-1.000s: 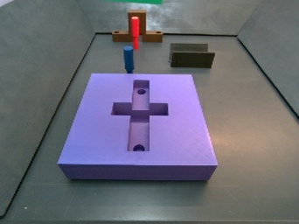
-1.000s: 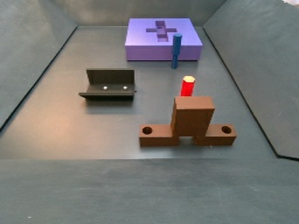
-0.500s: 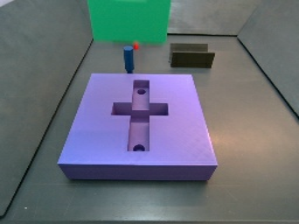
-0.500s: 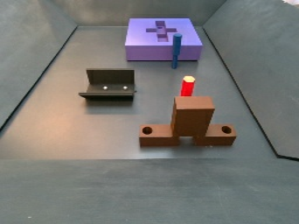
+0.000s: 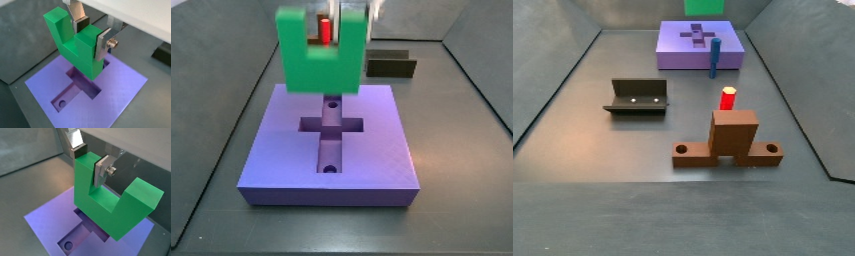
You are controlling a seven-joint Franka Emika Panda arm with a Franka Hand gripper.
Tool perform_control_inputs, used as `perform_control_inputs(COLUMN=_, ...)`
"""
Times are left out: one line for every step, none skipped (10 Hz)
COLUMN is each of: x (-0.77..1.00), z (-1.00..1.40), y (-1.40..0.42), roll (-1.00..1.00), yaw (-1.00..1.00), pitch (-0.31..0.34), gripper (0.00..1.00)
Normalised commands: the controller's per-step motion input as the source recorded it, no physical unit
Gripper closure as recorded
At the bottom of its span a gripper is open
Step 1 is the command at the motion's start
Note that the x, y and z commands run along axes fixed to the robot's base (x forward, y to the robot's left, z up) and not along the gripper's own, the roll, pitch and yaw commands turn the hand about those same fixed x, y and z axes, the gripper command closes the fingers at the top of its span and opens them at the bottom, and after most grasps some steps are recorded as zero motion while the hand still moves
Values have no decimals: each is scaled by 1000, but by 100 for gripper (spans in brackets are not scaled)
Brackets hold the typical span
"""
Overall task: Pick up the green object. Move up. Place the green object on the fixture. Regrasp the green object. Move to above the board. Insert the green object.
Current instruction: Insert the green object.
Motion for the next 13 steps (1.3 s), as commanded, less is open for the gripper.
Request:
perform_control_inputs(x=49, z=-697, y=-200, roll=0, yaw=-69, pitch=0, gripper=100)
perform_control_inputs(x=229, z=-477, y=-206, roll=0, yaw=-97, pitch=26, gripper=100)
perform_control_inputs(x=354, z=-309, y=-111, roll=31, yaw=0, pitch=74, gripper=100)
perform_control_inputs(x=371, z=-260, y=0, roll=70, yaw=0, pitch=106, gripper=100)
perform_control_inputs(x=274, z=-254, y=0, roll=91, yaw=0, pitch=96, gripper=100)
perform_control_inputs(x=223, z=-246, y=0, roll=80, yaw=0, pitch=81, gripper=100)
perform_control_inputs(x=137, z=-254, y=0, roll=61, yaw=0, pitch=61, gripper=100)
perform_control_inputs(x=17, z=-260, y=-77, roll=0, yaw=0, pitch=27, gripper=100)
perform_control_inputs(x=0, z=-209, y=-40, roll=0, yaw=-14, pitch=17, gripper=100)
perform_control_inputs(x=-89, z=-157, y=-6, roll=0, yaw=0, pitch=0, gripper=100)
perform_control_inputs(x=-117, z=-134, y=-6, roll=-21, yaw=0, pitch=0, gripper=100)
perform_control_inputs(x=-123, z=-169, y=0, roll=0, yaw=0, pitch=0, gripper=100)
perform_control_inputs(x=-140, z=-189, y=0, roll=0, yaw=0, pitch=0, gripper=100)
